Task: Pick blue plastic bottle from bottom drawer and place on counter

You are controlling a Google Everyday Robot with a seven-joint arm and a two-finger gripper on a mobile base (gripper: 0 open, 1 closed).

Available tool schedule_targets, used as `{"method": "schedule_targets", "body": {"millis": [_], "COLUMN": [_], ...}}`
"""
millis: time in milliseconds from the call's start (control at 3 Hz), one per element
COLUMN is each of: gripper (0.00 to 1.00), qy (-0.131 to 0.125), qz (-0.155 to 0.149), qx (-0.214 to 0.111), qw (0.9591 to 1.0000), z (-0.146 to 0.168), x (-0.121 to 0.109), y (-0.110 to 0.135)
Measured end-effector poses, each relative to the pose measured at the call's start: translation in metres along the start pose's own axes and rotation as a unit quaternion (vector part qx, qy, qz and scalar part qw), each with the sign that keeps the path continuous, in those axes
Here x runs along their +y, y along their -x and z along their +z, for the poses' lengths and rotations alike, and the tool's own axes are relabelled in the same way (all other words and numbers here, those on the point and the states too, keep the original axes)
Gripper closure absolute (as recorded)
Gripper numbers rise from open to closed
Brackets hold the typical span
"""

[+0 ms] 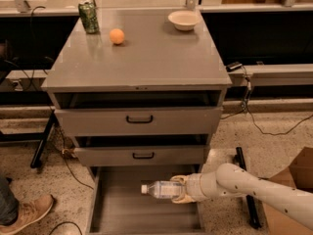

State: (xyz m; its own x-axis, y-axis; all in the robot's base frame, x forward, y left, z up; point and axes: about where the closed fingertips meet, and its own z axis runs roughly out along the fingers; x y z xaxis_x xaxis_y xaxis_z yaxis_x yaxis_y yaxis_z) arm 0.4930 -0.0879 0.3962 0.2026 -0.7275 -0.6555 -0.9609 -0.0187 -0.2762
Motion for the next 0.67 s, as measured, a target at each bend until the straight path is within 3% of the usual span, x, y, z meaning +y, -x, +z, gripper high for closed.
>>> {"method": "schedule_targets", "body": {"millis": [667], "gripper": [1.00], "qy": [0.002], "qz": [-0.012], "qx": [0.004], "qw": [0.9999], "z": [-0.012], "x": [-0.003], "y": [0.012]}}
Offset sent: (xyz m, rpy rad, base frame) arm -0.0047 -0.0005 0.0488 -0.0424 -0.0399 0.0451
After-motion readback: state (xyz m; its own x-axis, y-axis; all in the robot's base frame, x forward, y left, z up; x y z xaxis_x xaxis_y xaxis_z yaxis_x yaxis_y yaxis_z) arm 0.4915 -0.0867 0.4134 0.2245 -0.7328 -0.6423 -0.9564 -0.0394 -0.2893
